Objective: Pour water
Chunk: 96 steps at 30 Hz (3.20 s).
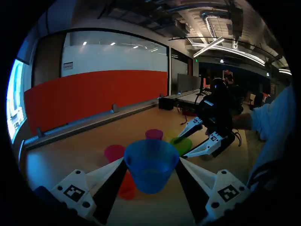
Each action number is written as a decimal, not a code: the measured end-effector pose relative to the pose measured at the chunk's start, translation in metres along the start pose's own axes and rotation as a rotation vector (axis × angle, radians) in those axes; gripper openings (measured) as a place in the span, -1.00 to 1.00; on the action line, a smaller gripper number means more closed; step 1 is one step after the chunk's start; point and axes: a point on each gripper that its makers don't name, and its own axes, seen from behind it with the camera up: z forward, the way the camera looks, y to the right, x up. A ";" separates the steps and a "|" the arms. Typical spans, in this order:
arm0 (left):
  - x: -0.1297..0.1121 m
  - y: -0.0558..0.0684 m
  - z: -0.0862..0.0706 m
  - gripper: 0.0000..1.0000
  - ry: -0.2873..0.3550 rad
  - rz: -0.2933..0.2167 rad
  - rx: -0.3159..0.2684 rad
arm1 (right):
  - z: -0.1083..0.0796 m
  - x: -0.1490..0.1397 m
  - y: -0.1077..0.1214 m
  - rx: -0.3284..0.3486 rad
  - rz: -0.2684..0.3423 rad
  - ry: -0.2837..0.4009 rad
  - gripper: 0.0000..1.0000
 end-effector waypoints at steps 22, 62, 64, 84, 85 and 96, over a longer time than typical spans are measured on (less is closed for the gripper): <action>0.003 -0.007 0.001 0.73 0.019 -0.001 0.013 | -0.019 0.058 0.001 0.000 -0.022 0.105 0.83; 0.038 -0.014 0.003 0.72 0.110 0.007 0.026 | -0.036 0.142 -0.003 -0.011 -0.026 0.336 0.83; 0.039 -0.014 0.002 0.72 0.113 0.010 0.026 | -0.037 0.144 -0.002 -0.012 -0.027 0.340 0.83; 0.063 -0.022 -0.001 0.72 0.151 0.069 0.056 | -0.035 0.152 -0.010 0.015 -0.035 0.346 0.83; 0.064 -0.023 -0.001 0.73 0.151 0.080 0.061 | -0.034 0.152 -0.011 0.017 -0.036 0.347 0.82; 0.091 -0.032 -0.005 0.72 0.177 0.196 0.115 | -0.023 0.156 -0.023 0.055 -0.044 0.352 0.83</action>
